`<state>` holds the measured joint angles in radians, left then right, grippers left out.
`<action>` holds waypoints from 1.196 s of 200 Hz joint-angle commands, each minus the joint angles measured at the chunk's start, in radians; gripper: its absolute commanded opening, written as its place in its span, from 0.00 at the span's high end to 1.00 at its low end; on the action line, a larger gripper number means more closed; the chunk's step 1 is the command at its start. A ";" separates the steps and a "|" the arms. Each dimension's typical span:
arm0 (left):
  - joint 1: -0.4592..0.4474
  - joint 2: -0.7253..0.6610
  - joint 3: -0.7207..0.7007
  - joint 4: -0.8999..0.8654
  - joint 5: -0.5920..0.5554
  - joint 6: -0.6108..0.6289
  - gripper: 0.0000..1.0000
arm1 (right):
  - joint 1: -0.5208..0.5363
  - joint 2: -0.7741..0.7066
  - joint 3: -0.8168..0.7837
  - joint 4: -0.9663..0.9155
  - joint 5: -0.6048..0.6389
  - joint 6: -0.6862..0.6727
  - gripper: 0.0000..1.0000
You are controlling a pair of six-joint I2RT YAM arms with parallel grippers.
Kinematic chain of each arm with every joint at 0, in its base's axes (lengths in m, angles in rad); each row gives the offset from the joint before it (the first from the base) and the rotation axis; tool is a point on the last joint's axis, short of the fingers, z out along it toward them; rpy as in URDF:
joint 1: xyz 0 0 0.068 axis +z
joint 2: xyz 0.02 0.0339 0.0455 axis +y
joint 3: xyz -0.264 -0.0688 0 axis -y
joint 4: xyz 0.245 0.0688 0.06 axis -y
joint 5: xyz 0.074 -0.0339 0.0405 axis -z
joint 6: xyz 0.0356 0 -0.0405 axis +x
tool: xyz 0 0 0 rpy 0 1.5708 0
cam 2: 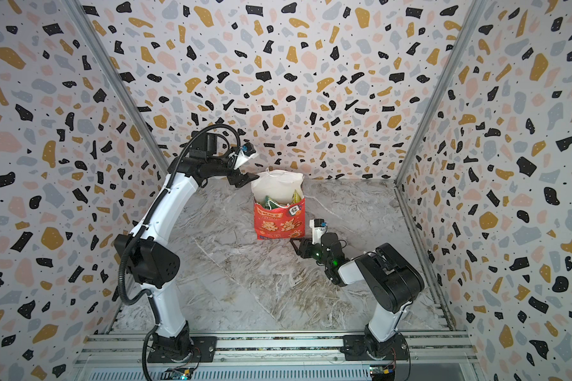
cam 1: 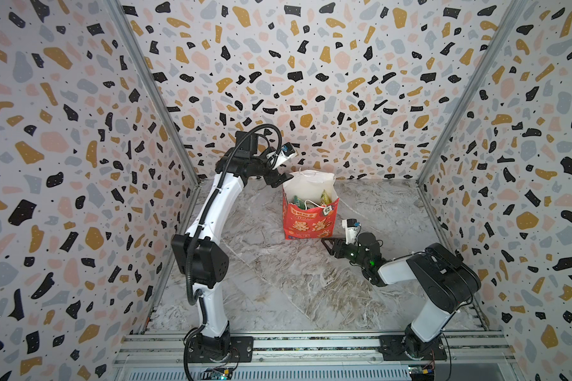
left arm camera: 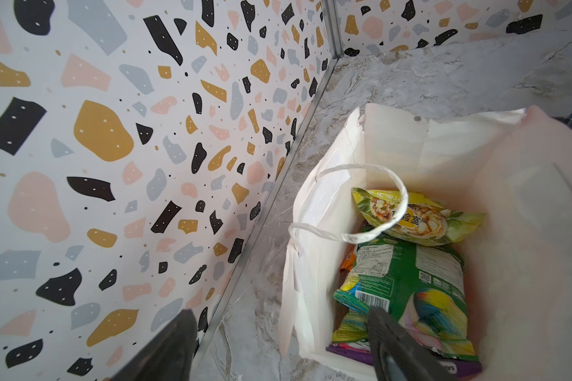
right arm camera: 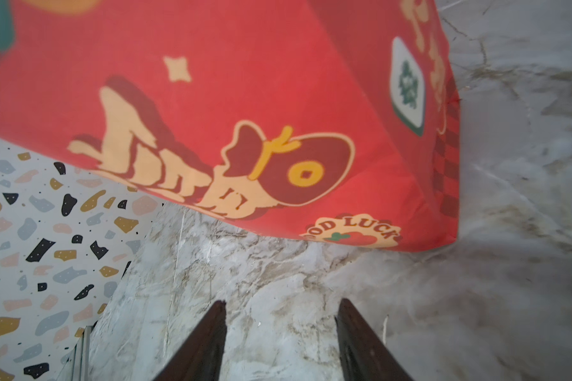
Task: Take the snacks out of the paper bag
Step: Pick up the paper bag at the center of the table.
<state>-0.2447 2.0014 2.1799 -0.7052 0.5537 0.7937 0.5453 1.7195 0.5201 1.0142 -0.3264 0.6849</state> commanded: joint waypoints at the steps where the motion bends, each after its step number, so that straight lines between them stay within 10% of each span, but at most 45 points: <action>1: -0.012 0.088 0.084 -0.046 -0.028 0.014 0.18 | 0.010 -0.057 -0.014 0.037 -0.013 -0.041 0.42; 99: -0.080 0.254 0.232 -0.077 -0.091 0.036 0.28 | 0.035 -0.174 -0.100 0.069 0.027 -0.041 0.39; 186: -0.102 0.274 0.250 -0.098 -0.104 0.059 0.91 | 0.046 -0.228 -0.091 -0.034 0.073 -0.100 0.41; 239: -0.126 0.219 0.213 -0.082 -0.105 0.058 1.00 | 0.047 -0.147 -0.056 -0.070 0.090 -0.061 0.43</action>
<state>-0.3550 2.2841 2.4050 -0.8032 0.4465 0.8497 0.5858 1.5345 0.4282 0.9905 -0.2573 0.6037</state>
